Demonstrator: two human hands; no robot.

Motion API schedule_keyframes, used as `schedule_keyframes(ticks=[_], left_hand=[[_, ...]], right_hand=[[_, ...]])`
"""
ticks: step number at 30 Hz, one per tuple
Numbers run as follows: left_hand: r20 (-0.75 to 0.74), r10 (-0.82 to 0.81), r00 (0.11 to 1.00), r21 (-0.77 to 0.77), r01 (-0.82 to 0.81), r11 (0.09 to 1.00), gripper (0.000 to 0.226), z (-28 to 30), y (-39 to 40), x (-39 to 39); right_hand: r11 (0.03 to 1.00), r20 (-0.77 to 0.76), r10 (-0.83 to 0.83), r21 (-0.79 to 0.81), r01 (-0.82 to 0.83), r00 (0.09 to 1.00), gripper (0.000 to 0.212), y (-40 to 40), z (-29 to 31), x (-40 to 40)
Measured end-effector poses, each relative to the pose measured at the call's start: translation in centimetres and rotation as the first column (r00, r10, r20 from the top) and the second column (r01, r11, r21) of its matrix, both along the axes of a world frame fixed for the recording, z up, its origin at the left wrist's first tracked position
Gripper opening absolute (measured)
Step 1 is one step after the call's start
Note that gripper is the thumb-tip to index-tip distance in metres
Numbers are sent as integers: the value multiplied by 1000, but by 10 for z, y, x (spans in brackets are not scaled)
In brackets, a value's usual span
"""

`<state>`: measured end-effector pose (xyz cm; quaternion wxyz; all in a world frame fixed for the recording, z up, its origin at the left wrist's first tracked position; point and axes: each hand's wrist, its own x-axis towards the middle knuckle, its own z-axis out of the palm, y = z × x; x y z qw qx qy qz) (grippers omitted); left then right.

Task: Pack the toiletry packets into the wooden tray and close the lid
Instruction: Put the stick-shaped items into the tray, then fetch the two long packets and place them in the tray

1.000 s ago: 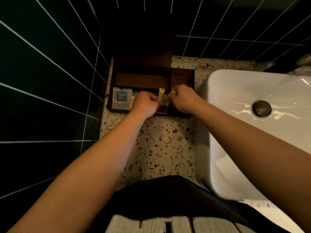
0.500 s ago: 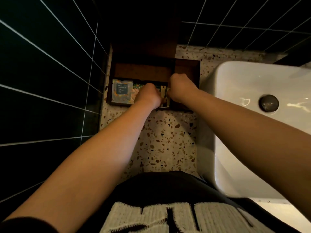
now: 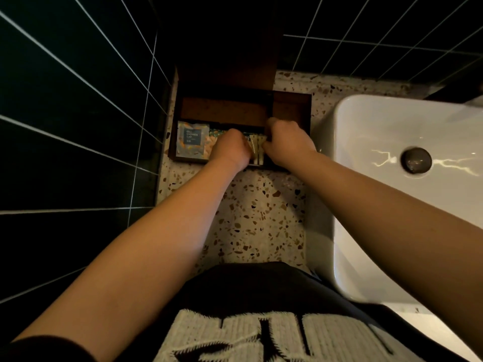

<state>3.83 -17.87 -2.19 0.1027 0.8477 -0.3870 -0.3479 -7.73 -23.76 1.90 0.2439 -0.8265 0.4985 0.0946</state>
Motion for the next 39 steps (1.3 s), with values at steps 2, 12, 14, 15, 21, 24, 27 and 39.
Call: schedule_keyframes(ticks=[2, 12, 14, 15, 21, 24, 27, 39], left_hand=[[-6, 29, 1000, -80, -30, 996, 15, 6, 9, 1], [-379, -29, 925, -388, -130, 913, 9, 60, 85, -31], [-402, -116, 908, -404, -62, 913, 8, 69, 91, -41], [-405, -156, 901, -420, -32, 907, 5, 74, 92, -46], [-432, -277, 858, -444, 65, 894, 5, 93, 80, -87], [-425, -324, 845, -446, 116, 887, 5, 100, 70, -114], [-391, -345, 853, -459, 144, 877, 4, 106, 56, -147], [-326, -191, 926, -460, 22, 888, 9, 103, -39, -386]], right_hand=[[998, 67, -62, 1, 62, 996, 27, 7, 10, -11], [928, 341, -371, 159, 336, 864, 27, 78, 52, -89], [893, 380, -450, 194, 406, 808, 23, 92, 58, -104], [875, 411, -483, 203, 439, 773, 21, 99, 63, -112], [776, 537, -616, 286, 562, 577, 12, 116, 80, -163], [735, 567, -649, 297, 609, 508, 11, 110, 86, -194], [701, 576, -678, 322, 636, 457, 12, 99, 88, -232], [819, 578, -558, 266, 509, 595, 16, -17, 77, -486]])
